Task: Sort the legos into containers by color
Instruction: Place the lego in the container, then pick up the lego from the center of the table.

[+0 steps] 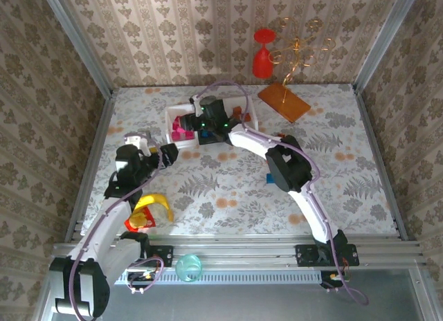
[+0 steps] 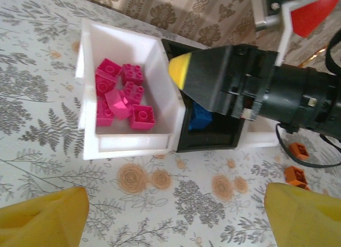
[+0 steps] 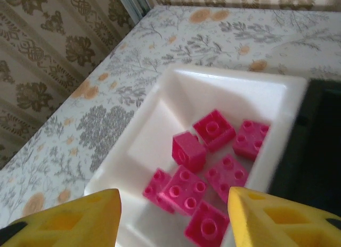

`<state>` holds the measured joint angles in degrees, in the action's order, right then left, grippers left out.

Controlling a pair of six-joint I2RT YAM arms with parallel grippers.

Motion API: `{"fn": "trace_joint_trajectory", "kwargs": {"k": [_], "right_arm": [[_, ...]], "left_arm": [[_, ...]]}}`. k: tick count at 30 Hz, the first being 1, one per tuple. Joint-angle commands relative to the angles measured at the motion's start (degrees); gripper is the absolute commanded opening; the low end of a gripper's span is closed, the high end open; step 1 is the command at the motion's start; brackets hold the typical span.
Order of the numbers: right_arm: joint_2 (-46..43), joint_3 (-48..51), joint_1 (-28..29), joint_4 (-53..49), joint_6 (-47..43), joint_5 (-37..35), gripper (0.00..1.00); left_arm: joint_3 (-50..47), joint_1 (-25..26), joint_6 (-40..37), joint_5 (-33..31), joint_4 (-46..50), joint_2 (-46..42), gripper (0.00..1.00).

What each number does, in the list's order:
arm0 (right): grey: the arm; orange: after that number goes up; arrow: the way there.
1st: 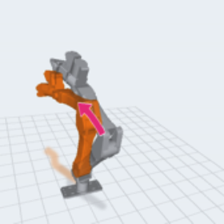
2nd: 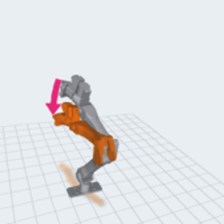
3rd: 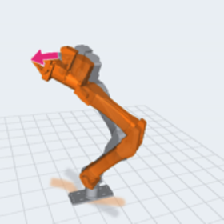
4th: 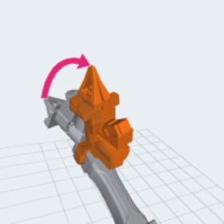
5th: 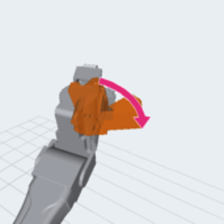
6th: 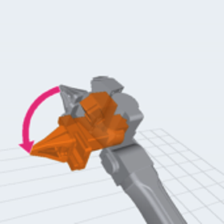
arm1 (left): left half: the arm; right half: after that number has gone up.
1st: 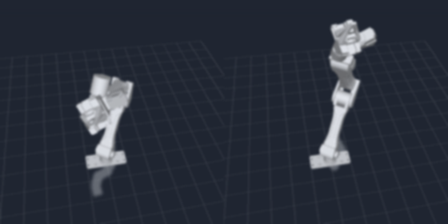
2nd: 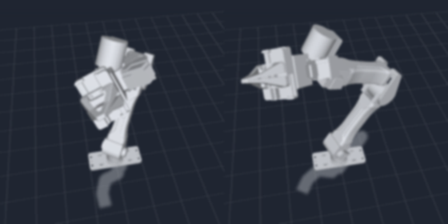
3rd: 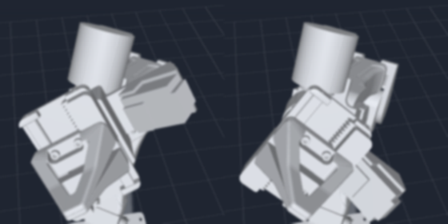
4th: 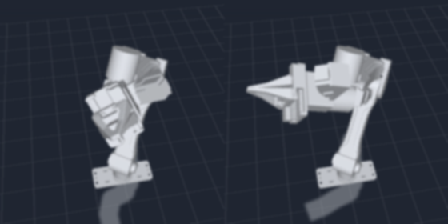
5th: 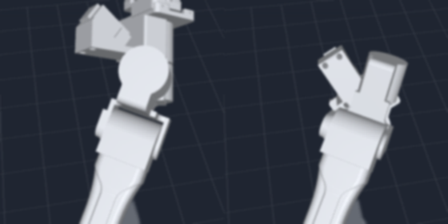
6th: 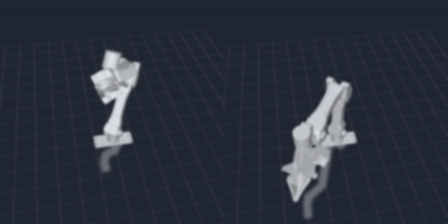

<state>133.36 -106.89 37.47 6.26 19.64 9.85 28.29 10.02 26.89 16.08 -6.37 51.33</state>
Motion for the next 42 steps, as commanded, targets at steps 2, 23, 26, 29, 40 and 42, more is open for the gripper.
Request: {"fn": "trace_joint_trajectory", "kwargs": {"k": [2,23,26,29,40,42], "right_arm": [[-13.7,10.4,-0.8,3.9,-1.0,1.8,0.6],[-49.9,57.6,-5.2,-20.8,1.6,-20.7,0.79],[-51.3,60.0,-4.7,-25.6,4.6,-24.3,0.8],[-52.2,63.3,-4.3,-26.1,6.7,-26.2,0.81],[-45.9,64.6,-4.3,-20.5,9.1,-25.7,0.8],[-44.6,64.3,-4.4,-19.8,9.4,-25.8,0.79]], "left_arm": [[-0.8,0.0,1.4,6.0,-4.7,0.9,0.87],[9.3,22.2,-8.0,11.8,-9.5,18.4,0.86],[9.8,23.2,-8.3,10.9,-9.3,19.6,0.86],[9.4,23.5,-7.9,10.6,-10.2,20.2,0.86],[10.3,25.1,-9.1,13.9,-11.1,22.4,0.86],[10.3,25.2,-9.1,13.8,-11.1,22.4,0.86]]}}
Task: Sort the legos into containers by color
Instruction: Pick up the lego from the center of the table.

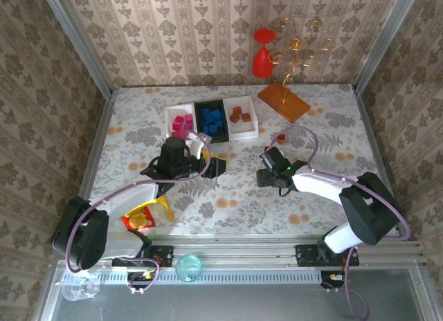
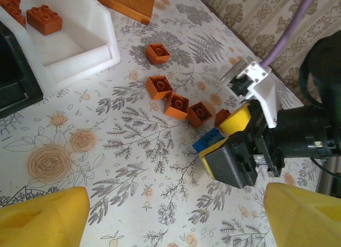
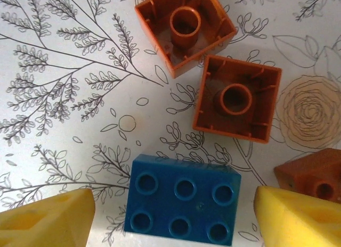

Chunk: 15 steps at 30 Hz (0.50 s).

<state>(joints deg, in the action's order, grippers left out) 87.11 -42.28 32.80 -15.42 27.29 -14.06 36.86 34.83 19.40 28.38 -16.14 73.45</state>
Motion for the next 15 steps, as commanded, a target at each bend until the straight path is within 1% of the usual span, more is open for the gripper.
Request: {"fn": "trace_joint_trajectory", "kwargs": {"k": [1,5,9,12,15], "right_arm": [[2.1,-0.4,0.3,2.2,1.9,-1.9,0.78],[3.5,-0.1,0.3,4.8,2.5,-1.6,0.72],[4.5,0.1,0.4,7.1,3.1,0.0,0.6],[3.6,0.1,1.2,9.0,2.5,1.2,0.52],[2.2,-0.4,3.0,13.4,1.0,5.5,0.48]], "left_arm": [[1.7,0.4,-1.6,1.5,-1.2,0.2,0.86],[1.4,0.5,-1.9,1.1,-0.9,-0.1,0.86],[1.5,0.5,-2.4,-0.9,0.6,-0.8,0.86],[1.1,0.4,-2.4,-5.3,2.1,-2.1,0.86],[0.2,-0.8,-1.4,-11.2,3.9,-4.0,0.87]]}}
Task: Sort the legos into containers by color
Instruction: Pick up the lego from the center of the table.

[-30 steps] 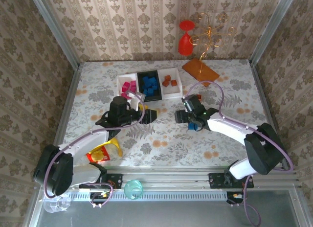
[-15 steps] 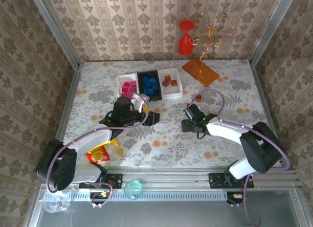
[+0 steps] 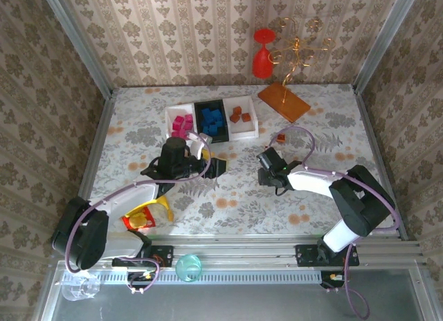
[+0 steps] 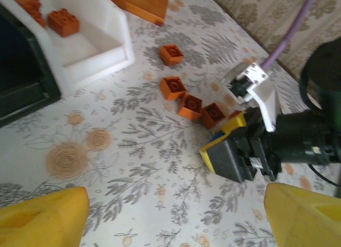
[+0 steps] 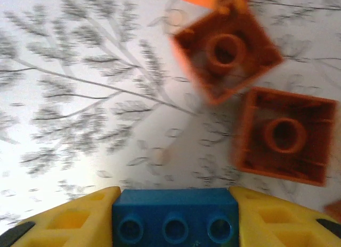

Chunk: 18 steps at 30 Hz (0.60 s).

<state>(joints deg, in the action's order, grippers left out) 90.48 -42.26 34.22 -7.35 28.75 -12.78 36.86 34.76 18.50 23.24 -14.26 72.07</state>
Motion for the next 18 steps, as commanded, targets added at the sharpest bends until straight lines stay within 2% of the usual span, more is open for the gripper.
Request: {"fn": "trace_joint_trajectory", "kwargs": {"k": [1,6,9,13,18], "right_arm": [[-1.3,-1.1,2.3,6.9,-0.8,5.9,0.47],[1.4,-6.5,3.7,16.0,0.1,13.5,0.44],[5.3,-12.1,3.9,19.9,0.6,14.9,0.44],[11.9,-21.3,3.9,21.1,-0.8,14.0,0.44],[20.3,-33.6,3.1,18.4,-5.0,7.9,0.45]], "left_arm": [[-0.5,-1.8,0.5,-7.4,2.1,-3.5,0.87],[-4.4,-10.5,7.1,-7.3,0.8,-6.8,0.88],[-5.6,-14.3,8.9,-5.8,0.6,-8.1,0.88],[-5.9,-15.4,9.0,-5.5,1.2,-9.0,0.88],[-6.1,-15.6,9.0,-4.9,1.5,-9.8,0.88]]}}
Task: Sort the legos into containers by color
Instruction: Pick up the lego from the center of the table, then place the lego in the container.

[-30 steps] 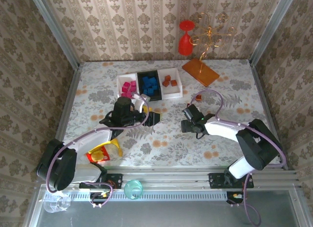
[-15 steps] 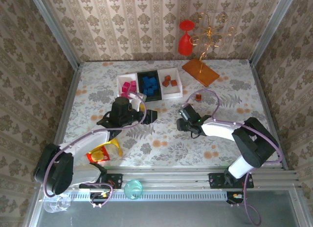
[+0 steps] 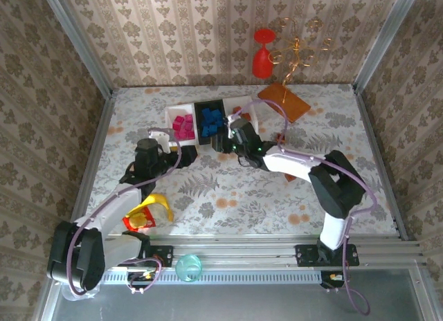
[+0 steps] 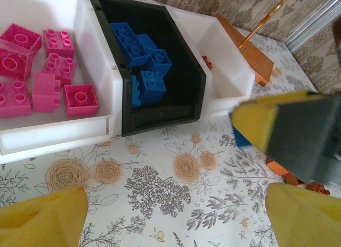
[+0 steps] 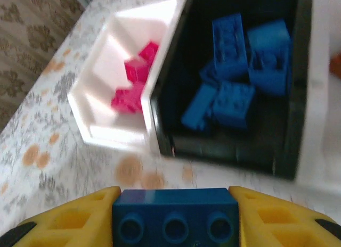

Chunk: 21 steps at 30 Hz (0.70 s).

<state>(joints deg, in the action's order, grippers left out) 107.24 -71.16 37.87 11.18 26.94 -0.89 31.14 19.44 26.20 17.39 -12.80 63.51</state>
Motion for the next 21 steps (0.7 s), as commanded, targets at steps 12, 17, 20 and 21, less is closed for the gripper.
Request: {"fn": "trace_joint_trajectory", "kwargs": {"k": [12,17,20,21], "right_arm": [[21.5,-30.2,-4.3,-11.9,-9.9,-6.6,0.52],[22.9,-35.3,-5.6,-15.5,-10.5,-3.6,0.62],[20.1,-33.8,-5.7,-14.9,-11.1,-2.1,0.69],[18.7,-32.7,-5.7,-14.5,-11.3,-1.7,0.71]], "left_arm": [[-0.1,-0.5,1.5,2.5,0.4,-2.0,0.88],[-0.1,-0.5,1.6,2.9,0.4,-1.9,0.88],[0.0,-0.5,1.6,3.3,0.3,-1.7,0.88],[0.1,-0.5,1.6,3.5,0.1,-1.5,0.88]]}}
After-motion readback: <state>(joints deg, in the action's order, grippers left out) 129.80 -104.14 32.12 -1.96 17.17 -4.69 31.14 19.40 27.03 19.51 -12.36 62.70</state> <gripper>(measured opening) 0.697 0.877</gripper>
